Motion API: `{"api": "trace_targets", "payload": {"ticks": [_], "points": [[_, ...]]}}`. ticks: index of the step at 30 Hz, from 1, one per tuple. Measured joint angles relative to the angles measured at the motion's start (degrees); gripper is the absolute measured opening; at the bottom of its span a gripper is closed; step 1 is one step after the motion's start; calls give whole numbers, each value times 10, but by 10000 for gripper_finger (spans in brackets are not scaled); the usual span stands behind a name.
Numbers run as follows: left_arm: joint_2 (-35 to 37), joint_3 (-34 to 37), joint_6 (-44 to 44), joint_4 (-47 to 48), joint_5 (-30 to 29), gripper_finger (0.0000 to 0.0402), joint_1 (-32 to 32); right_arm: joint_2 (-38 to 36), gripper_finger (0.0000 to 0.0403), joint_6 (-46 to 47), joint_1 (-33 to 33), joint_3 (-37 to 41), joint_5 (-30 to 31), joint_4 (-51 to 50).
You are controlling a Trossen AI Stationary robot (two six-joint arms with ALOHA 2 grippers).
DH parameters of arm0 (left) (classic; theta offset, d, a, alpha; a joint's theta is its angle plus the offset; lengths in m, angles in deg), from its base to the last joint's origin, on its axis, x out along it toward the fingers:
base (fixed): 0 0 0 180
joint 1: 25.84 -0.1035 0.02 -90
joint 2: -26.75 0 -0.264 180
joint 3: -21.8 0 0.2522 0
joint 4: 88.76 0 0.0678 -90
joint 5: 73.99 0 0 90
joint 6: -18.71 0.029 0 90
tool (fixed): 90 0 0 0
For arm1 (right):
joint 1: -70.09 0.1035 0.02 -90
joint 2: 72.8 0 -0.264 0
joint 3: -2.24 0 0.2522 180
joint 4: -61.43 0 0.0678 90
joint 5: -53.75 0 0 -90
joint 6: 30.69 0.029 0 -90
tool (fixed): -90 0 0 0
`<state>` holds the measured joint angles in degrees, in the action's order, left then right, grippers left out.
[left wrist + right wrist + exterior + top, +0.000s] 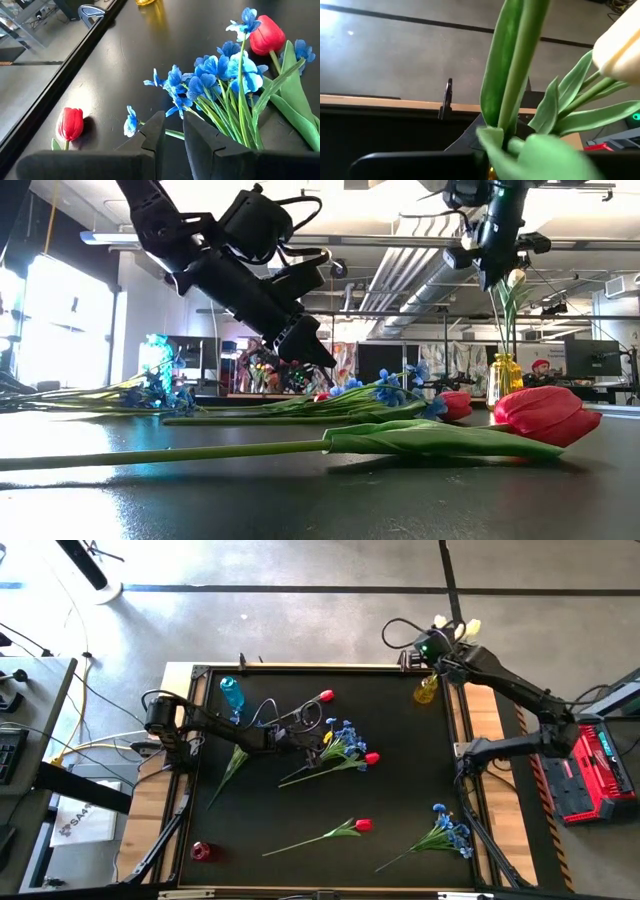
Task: Sort flowers into vase by color
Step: Put the yellow flower into the yellow vase, then put the top left blue flowers into the blue vase
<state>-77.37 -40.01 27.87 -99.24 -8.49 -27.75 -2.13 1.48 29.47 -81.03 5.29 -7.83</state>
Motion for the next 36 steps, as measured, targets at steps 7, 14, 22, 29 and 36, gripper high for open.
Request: {"api": "trace_targets", "payload": {"ticks": [7,14,22,29,36], "points": [[0,0,0,0,9,58,0,1,94,0,9,0,0,-13],[0,0,-4,1,14,58,0,-18,159,-1,42,-1,0,-8],[8,0,-33,45,3,58,0,-86,186,-7,108,-2,4,6],[44,-1,-70,78,2,58,0,-133,186,-15,187,-2,0,9],[108,-1,-124,187,0,58,1,-141,186,-26,293,38,-52,32]]}}
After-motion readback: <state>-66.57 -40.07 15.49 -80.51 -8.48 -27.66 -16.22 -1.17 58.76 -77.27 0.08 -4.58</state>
